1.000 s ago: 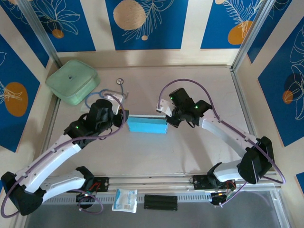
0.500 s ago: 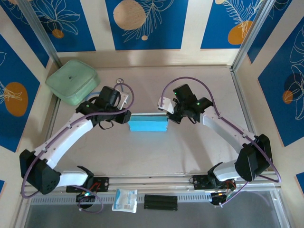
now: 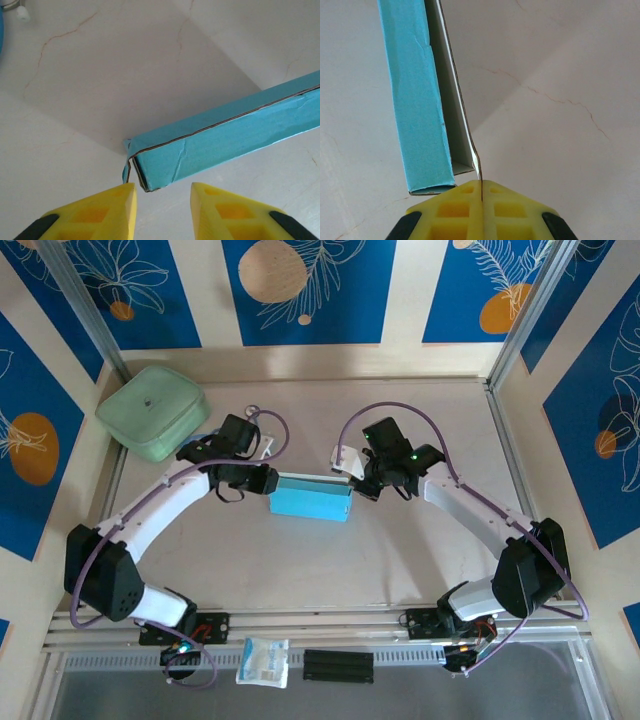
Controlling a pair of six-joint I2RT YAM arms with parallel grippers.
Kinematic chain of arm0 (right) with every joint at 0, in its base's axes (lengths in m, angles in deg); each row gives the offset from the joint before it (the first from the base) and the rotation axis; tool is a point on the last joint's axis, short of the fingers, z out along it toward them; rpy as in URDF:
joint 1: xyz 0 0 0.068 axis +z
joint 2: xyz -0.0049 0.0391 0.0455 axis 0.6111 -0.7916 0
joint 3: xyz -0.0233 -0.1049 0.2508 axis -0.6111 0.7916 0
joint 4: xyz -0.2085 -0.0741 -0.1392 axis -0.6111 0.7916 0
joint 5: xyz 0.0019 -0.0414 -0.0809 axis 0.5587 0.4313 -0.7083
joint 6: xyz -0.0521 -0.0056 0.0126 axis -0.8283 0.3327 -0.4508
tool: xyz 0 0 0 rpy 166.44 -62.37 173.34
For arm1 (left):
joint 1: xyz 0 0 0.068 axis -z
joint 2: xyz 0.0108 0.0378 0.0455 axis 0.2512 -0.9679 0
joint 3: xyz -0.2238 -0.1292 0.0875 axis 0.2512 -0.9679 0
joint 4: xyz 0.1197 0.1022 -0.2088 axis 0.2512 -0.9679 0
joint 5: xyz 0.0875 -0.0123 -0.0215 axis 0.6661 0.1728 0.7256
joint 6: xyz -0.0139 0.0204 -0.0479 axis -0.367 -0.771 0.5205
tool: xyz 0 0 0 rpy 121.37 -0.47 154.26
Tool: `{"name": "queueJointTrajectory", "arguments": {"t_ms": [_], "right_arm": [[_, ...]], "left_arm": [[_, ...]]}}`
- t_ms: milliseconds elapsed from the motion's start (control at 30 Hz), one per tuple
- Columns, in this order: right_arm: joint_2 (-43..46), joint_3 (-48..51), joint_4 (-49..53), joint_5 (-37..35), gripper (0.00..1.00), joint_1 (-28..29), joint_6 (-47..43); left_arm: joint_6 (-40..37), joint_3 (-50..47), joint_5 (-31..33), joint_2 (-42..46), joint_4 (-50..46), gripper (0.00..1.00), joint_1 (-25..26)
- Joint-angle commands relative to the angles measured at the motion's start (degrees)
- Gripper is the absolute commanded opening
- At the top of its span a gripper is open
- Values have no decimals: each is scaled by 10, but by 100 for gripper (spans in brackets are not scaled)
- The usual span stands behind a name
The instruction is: Fold the paper box
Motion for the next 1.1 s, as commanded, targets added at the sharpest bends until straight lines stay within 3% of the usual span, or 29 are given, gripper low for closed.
{"name": "queueJointTrajectory", "arguments": {"t_ms": [0, 200, 500, 667, 767, 900, 1067], "right_arm": [[-9, -7, 6, 15, 0, -3, -8], [-13, -18, 13, 14, 0, -4, -7], [-21, -25, 13, 6, 0, -3, 0], [-21, -25, 13, 4, 0, -3, 4], [-21, -25, 12, 0, 0, -2, 14], [-25, -45, 20, -6, 0, -3, 83], [-40, -65, 36, -10, 0, -1, 232]], "left_arm": [[-14, 23, 32, -1, 16, 38, -6], [-35, 48, 65, -19, 9, 39, -6], [-40, 65, 29, -51, -11, 34, -6], [-36, 63, 35, -58, -10, 27, -7], [-31, 59, 32, -52, -3, 16, -7], [-16, 54, 20, -43, 6, 5, -7], [24, 16, 3, -17, 50, 2, -7]]}}
